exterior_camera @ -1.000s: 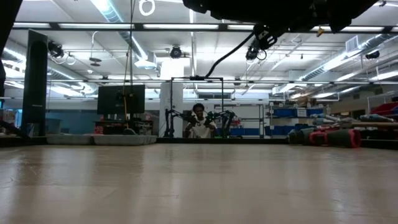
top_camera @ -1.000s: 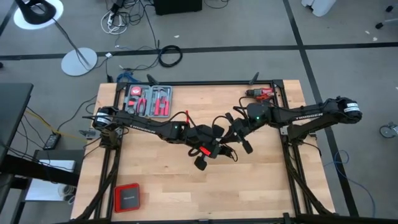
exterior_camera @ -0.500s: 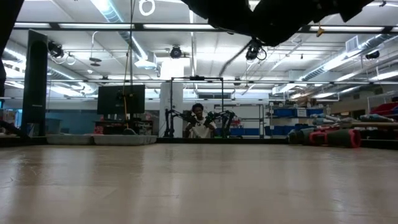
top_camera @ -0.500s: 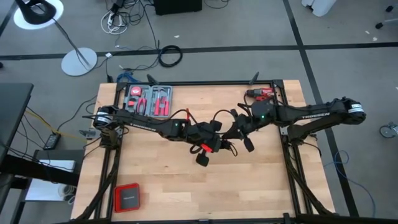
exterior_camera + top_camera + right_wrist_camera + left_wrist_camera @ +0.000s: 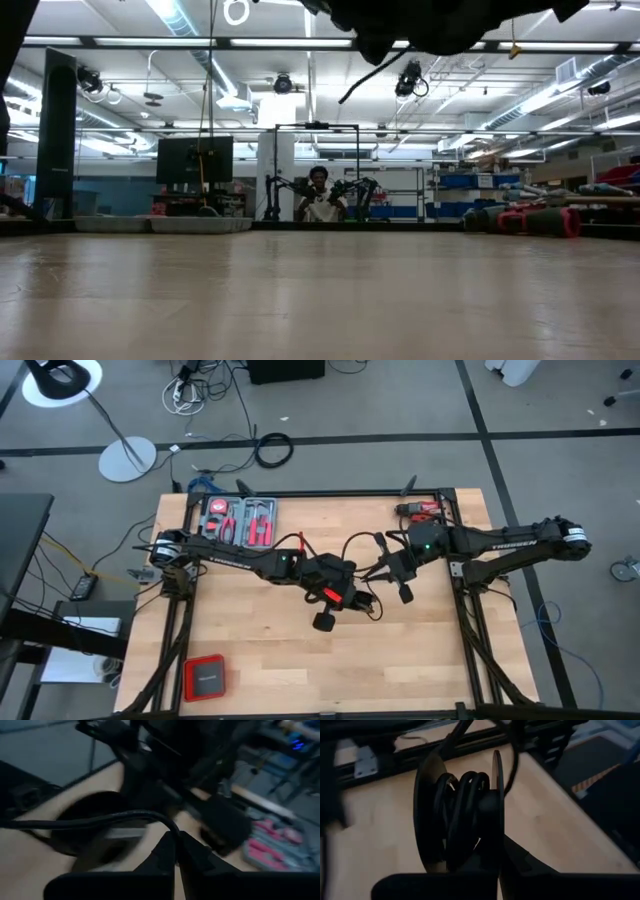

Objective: Coil cords
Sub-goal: Coil the black wire on the spool

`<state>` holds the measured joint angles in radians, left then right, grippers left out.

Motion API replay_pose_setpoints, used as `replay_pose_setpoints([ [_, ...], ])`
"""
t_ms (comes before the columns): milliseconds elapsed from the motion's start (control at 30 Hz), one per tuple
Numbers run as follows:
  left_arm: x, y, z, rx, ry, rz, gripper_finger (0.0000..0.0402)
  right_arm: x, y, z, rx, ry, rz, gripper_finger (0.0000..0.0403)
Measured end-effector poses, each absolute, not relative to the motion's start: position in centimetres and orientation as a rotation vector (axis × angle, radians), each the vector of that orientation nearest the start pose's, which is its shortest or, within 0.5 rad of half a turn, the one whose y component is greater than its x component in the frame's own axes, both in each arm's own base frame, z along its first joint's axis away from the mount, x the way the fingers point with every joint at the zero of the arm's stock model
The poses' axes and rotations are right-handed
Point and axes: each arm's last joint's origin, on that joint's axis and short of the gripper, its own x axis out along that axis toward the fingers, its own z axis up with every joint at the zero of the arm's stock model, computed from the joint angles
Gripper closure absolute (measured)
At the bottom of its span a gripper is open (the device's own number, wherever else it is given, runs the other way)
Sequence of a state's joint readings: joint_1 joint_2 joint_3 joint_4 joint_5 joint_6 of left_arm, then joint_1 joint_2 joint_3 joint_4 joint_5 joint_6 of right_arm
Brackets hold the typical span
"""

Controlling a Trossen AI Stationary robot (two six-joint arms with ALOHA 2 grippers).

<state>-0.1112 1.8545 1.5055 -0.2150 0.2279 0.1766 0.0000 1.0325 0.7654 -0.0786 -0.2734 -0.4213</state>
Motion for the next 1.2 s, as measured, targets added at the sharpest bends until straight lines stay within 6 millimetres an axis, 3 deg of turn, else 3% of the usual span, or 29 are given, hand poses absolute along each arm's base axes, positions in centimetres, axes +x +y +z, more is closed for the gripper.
replay_pose_setpoints([
  [233, 42.5, -6.1, 28.4, 0.129, 0.468, -0.39, 0.0401, 21.1, 0.5, 30.4, -0.381, 0.255, 0.222, 0.0397],
  [500, 42.6, -7.4, 29.2, 0.272, 0.315, -0.379, 0.0401, 18.6, 0.8, 31.3, -0.286, 0.225, 0.164, 0.0397],
  [767, 42.8, -3.2, 27.6, 0.22, 0.353, -0.302, 0.0401, 19.4, 0.9, 30.9, -0.227, 0.246, 0.063, 0.0397],
  [1033, 42.2, 0.2, 25.2, 0.133, 0.413, -0.285, 0.0401, 21.2, -0.5, 29.1, -0.111, 0.366, -0.105, 0.0386],
  [1200, 41.3, 0.7, 22.6, 0.025, 0.505, -0.291, 0.0401, 21.7, -0.8, 27.5, 0.054, 0.477, -0.142, 0.0366],
])
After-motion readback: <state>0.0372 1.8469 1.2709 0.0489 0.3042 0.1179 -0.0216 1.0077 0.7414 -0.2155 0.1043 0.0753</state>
